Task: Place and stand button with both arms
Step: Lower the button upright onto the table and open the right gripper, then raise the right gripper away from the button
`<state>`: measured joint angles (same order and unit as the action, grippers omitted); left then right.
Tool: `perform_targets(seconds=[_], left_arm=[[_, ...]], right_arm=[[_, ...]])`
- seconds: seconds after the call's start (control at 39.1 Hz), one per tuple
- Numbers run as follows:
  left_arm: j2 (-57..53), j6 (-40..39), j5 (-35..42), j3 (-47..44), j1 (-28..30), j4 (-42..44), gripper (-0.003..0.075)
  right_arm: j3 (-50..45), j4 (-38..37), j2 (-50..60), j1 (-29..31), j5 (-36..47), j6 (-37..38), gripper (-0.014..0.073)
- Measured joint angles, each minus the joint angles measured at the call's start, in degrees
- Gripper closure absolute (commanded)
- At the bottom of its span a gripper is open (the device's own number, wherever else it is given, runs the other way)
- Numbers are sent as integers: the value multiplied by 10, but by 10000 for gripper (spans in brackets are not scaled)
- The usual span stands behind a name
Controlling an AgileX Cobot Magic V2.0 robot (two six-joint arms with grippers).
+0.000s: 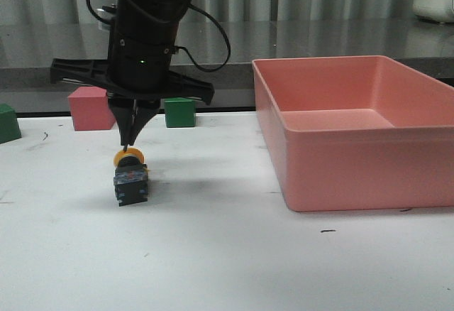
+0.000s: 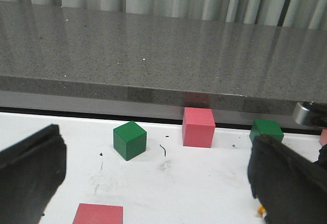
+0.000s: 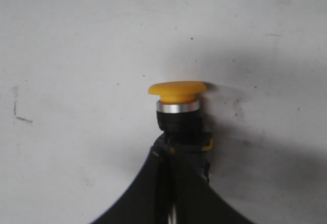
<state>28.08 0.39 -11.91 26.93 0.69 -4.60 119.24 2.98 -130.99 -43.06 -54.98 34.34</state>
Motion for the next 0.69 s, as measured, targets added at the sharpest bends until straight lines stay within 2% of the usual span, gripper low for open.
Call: perform_targets(seconds=[0.13,0.28,0.46,0.69], left_arm=[[0,0,0,0,0,0,29],[0,0,0,0,0,0,29],[0,0,0,0,0,0,29],[0,0,0,0,0,0,29]], right_arm=[[0,0,15,3,-17,-8,654],[0,-4,49,14,-73,-52,654],[0,-9,108,69,-150,-127,654],[-12,-14,154,132,-160,-199,654]])
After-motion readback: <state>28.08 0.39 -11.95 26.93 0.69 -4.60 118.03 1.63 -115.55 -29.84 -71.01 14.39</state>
